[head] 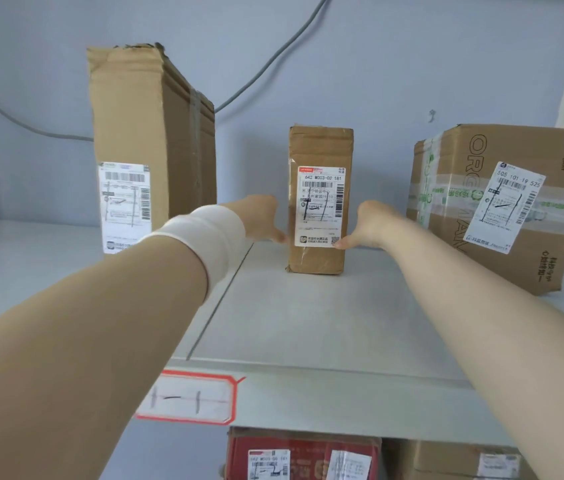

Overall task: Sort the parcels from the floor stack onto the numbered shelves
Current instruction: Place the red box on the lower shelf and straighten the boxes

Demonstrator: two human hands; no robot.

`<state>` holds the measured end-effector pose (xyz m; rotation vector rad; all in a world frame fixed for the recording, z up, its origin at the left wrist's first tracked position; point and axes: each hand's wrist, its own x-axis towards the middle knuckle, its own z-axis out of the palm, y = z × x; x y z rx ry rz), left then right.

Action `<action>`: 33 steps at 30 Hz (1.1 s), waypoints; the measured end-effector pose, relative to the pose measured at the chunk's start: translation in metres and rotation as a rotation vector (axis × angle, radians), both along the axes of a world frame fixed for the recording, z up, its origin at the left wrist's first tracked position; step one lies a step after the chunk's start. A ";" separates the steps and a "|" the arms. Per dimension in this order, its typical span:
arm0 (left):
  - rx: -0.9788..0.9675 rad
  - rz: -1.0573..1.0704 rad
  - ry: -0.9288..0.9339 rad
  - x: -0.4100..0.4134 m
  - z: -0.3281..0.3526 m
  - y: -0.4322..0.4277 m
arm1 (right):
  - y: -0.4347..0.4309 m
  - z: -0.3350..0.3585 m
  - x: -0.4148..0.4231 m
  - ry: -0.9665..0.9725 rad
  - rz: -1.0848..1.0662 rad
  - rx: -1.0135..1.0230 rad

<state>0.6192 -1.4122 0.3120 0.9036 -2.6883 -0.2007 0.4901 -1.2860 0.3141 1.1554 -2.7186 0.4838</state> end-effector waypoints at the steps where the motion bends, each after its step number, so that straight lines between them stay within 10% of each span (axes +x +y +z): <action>1: -0.034 -0.015 -0.003 0.011 0.005 0.002 | 0.000 0.005 0.011 0.027 -0.006 -0.011; 15: -0.368 -0.051 -0.259 0.177 0.058 -0.033 | -0.045 0.034 0.177 0.196 -0.055 0.096; 33: -0.028 0.196 -0.254 0.215 -0.005 -0.148 | -0.135 -0.019 0.177 0.012 0.158 0.091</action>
